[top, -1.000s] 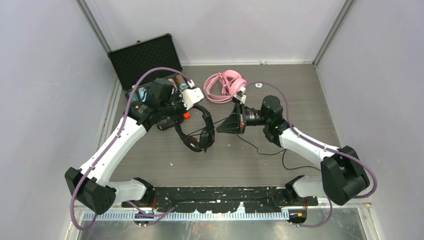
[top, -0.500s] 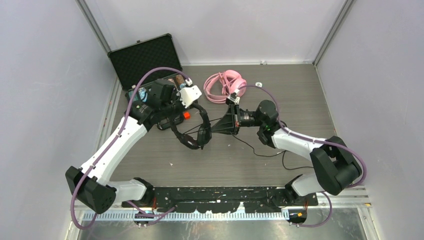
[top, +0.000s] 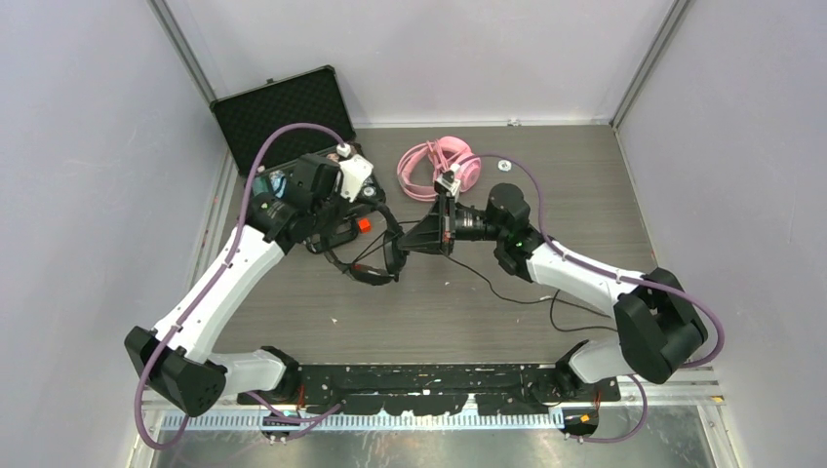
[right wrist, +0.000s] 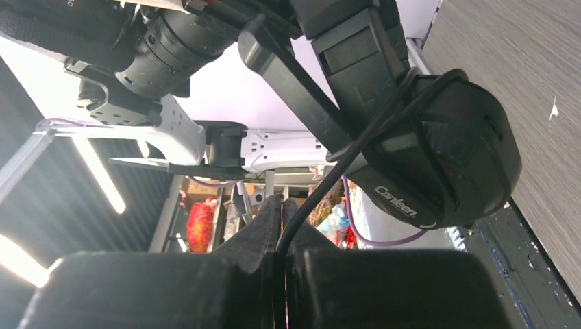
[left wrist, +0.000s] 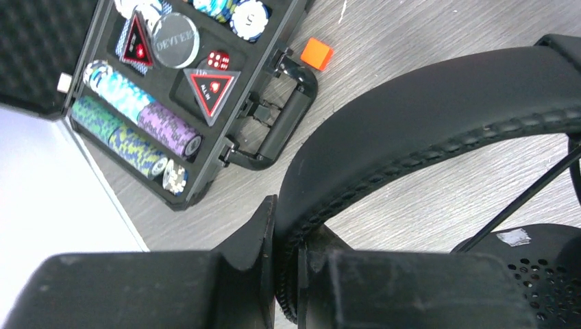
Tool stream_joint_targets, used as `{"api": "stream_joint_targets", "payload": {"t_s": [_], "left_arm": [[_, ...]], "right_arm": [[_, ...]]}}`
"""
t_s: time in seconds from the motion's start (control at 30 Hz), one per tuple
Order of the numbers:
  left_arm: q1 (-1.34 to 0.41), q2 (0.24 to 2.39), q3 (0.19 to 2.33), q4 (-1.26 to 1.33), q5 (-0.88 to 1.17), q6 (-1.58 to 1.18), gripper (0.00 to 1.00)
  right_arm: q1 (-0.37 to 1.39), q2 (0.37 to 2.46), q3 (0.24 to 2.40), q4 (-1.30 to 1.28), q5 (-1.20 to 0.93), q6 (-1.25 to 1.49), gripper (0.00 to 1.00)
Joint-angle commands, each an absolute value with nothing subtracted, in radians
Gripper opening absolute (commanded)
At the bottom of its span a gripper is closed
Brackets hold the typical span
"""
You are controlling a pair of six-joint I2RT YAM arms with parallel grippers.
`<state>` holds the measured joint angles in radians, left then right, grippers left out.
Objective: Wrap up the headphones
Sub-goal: Wrap the headphones cable around the headphones.
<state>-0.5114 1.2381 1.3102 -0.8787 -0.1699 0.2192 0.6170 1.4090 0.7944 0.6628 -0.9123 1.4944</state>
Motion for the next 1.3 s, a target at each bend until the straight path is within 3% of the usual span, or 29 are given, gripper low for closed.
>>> {"api": "stream_joint_targets", "payload": {"t_s": [0.0, 0.3, 0.77, 1.0, 1.27], "left_arm": [[-0.509, 1.243, 1.371, -0.964, -0.298, 0.060, 0.00], [-0.523, 1.257, 1.382, -1.022, -0.410, -0.271, 0.00], [-0.521, 1.214, 1.311, -0.847, -0.281, -0.698, 0.00], [-0.512, 1.174, 1.286, -0.735, -0.231, -0.825, 0.00], [-0.506, 1.131, 1.296, -0.685, -0.157, -0.912, 0.00]], "right_arm": [[0.656, 1.344, 0.905, 0.594, -0.842, 1.391, 0.09], [0.785, 1.384, 1.012, 0.426, -0.679, 1.275, 0.10], [0.970, 1.305, 1.065, 0.045, -0.281, 0.884, 0.11], [1.058, 1.218, 0.996, 0.030, -0.119, 0.723, 0.11], [1.093, 1.194, 0.800, 0.245, -0.079, 0.570, 0.11]]}}
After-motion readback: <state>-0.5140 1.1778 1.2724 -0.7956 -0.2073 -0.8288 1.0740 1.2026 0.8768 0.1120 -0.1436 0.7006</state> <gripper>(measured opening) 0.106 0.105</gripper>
